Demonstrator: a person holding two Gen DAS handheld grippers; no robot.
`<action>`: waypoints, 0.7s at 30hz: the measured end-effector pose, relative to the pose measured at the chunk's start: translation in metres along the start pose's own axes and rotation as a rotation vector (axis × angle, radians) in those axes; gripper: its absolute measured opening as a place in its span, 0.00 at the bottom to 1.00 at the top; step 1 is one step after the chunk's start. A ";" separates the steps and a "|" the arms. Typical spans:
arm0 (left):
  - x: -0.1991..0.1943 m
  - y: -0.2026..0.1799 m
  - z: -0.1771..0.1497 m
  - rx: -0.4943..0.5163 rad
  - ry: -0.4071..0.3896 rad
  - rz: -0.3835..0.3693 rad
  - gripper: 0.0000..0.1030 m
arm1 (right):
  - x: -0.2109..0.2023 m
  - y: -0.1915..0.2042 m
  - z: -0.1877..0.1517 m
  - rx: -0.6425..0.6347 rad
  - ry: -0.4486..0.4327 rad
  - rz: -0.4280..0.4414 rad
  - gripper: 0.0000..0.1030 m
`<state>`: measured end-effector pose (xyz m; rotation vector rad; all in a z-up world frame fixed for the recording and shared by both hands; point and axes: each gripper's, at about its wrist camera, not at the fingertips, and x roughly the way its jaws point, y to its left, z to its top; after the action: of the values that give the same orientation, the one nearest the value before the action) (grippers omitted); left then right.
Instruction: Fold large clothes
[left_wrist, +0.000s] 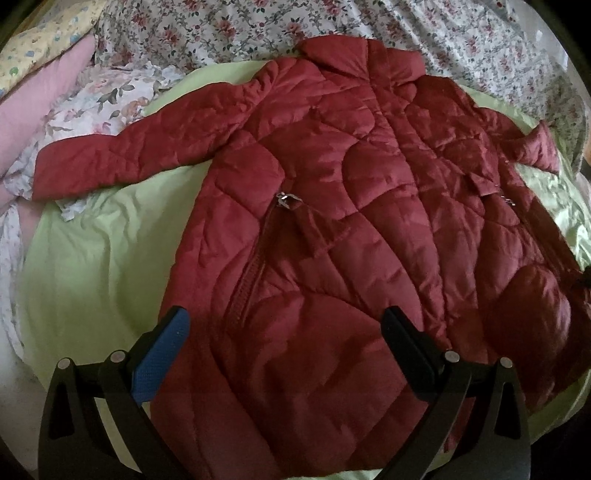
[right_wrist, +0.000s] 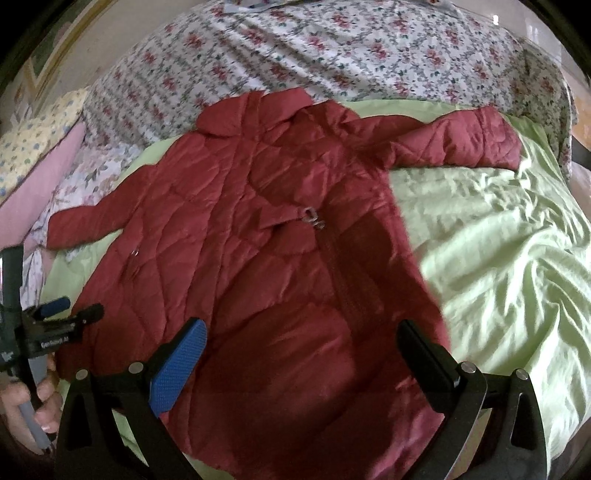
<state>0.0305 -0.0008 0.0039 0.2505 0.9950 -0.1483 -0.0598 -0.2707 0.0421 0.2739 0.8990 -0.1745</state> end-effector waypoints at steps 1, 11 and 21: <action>0.002 0.000 0.001 0.004 0.003 0.009 1.00 | 0.000 -0.005 0.004 0.013 -0.006 0.005 1.00; 0.012 0.006 0.017 -0.019 -0.002 0.000 1.00 | 0.002 -0.065 0.058 0.107 -0.066 -0.061 1.00; 0.029 0.018 0.045 -0.056 0.005 0.002 1.00 | 0.035 -0.144 0.119 0.231 -0.108 -0.160 1.00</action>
<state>0.0870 0.0037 0.0052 0.2007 1.0024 -0.1179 0.0126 -0.4452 0.0612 0.4032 0.7936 -0.4387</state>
